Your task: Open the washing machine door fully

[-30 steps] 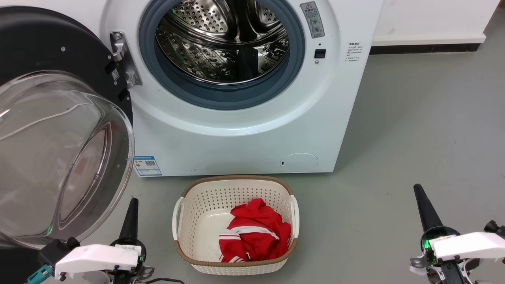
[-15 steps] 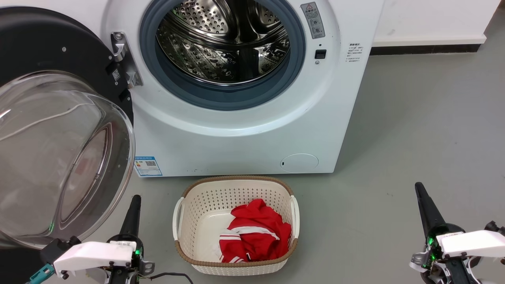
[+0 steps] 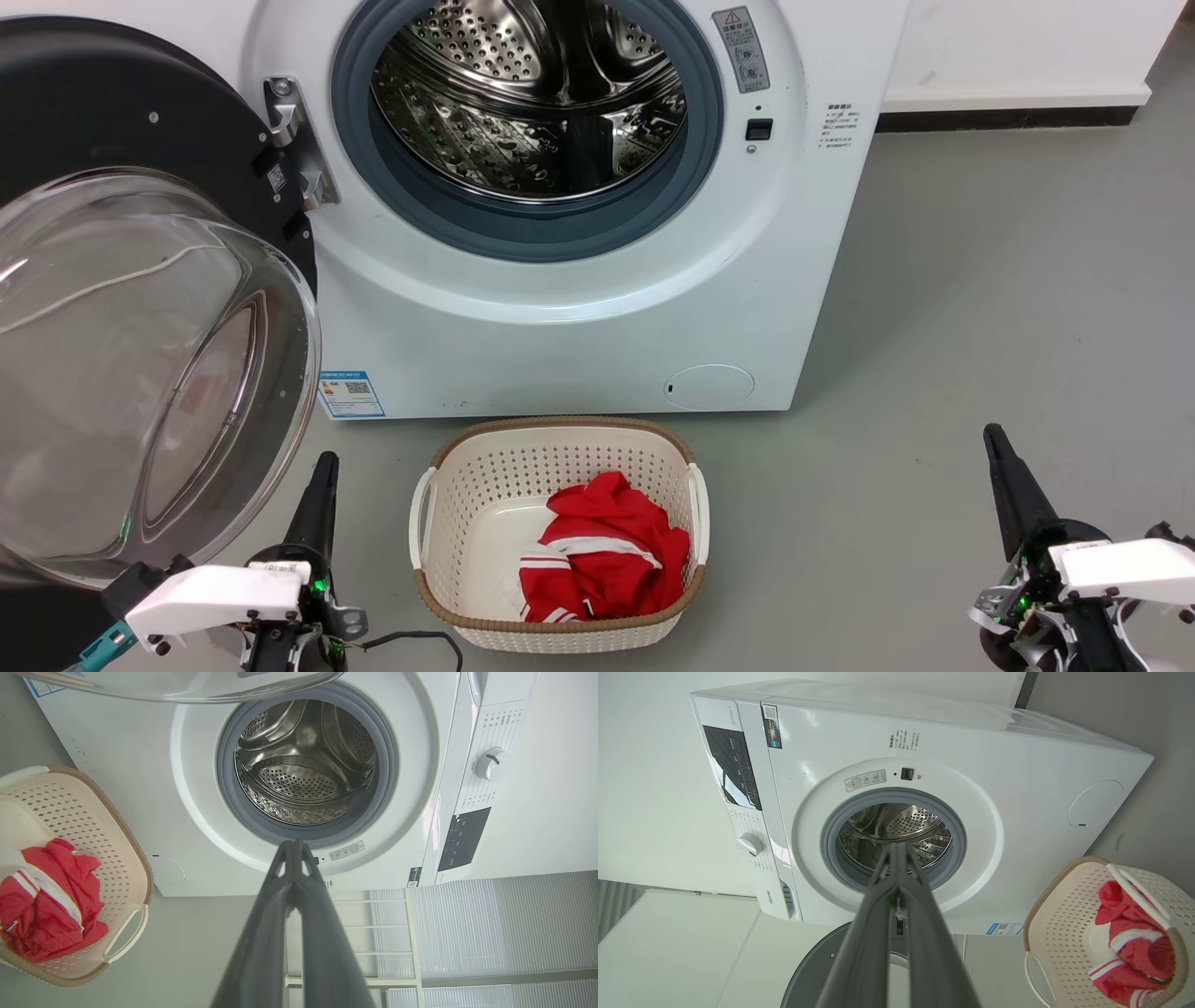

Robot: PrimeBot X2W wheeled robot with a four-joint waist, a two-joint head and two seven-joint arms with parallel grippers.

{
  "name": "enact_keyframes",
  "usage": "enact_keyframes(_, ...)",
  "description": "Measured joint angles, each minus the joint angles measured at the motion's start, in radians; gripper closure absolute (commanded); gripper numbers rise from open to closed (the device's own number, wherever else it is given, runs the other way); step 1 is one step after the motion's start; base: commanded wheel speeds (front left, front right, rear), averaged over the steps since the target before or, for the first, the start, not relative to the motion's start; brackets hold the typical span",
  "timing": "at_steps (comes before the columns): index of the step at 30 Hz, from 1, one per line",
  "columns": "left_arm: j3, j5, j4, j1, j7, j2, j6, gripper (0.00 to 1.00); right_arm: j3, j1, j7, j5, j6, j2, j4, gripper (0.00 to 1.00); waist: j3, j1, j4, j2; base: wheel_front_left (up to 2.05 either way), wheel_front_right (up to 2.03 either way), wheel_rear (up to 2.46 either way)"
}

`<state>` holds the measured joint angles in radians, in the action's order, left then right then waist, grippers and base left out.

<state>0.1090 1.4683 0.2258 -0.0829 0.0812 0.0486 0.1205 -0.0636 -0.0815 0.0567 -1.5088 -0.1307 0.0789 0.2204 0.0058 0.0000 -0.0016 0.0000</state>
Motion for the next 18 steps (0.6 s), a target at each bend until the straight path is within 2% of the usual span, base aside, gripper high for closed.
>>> enact_keyframes(18,0.004,0.133,0.019,-0.021,0.031,0.000,0.008,1.00,-0.014,-0.016,0.026,-0.123,0.000,-0.002,0.021,1.00,-0.003,0.0000,0.002,0.0000,0.00,0.00,0.00)
